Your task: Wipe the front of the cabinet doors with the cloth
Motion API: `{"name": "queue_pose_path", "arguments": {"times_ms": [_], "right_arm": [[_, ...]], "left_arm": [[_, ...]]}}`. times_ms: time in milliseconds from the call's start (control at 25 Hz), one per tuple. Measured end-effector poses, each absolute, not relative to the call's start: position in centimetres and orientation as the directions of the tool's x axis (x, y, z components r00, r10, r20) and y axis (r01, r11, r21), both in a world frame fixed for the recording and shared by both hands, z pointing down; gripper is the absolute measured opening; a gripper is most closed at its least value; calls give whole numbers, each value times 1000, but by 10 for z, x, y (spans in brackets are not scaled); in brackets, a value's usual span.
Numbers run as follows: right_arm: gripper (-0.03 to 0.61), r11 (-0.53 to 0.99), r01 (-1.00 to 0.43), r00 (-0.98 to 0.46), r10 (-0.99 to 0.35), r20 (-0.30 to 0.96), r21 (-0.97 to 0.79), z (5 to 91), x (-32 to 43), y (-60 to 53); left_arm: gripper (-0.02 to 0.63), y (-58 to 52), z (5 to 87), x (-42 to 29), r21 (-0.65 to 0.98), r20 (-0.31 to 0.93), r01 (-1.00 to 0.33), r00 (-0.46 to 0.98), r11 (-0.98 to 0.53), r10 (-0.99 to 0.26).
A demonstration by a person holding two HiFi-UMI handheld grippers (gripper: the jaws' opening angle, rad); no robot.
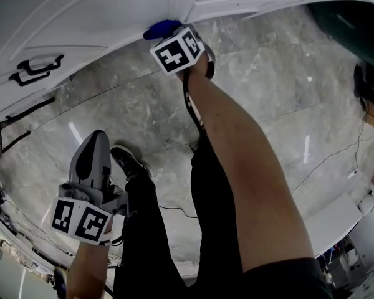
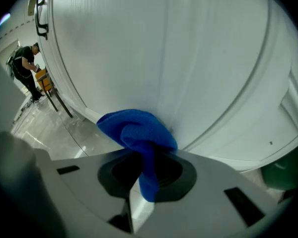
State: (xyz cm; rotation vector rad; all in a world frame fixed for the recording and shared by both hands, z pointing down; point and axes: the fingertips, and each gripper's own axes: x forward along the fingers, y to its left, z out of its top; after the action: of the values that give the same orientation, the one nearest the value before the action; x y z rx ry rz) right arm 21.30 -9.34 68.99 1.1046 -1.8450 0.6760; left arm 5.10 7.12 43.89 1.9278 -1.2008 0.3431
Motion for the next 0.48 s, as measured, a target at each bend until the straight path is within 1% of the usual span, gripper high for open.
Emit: {"name": "queue_pose_path", "arguments": {"times_ms": [120,240,320,480], "right_arm": [[51,431,-902,-197,-437,878,13,683,238,-89],[51,334,-942,-182,-449,875,-25,666,260,-78],[51,294,-955,-180,-461,869,-42,642,269,-68],[52,283,-953,-244,-496,833,-110,571,263,-44]], "left_arm": [[-2,71,428,65,504,584,-834,522,-226,-622],[-2,74,414,70,502,576,-829,533,-246,-620],[-2,77,398,67,491,574,-832,533,-259,-622],[-1,80,358,54,435,570,-851,514,-296,-641]]}}
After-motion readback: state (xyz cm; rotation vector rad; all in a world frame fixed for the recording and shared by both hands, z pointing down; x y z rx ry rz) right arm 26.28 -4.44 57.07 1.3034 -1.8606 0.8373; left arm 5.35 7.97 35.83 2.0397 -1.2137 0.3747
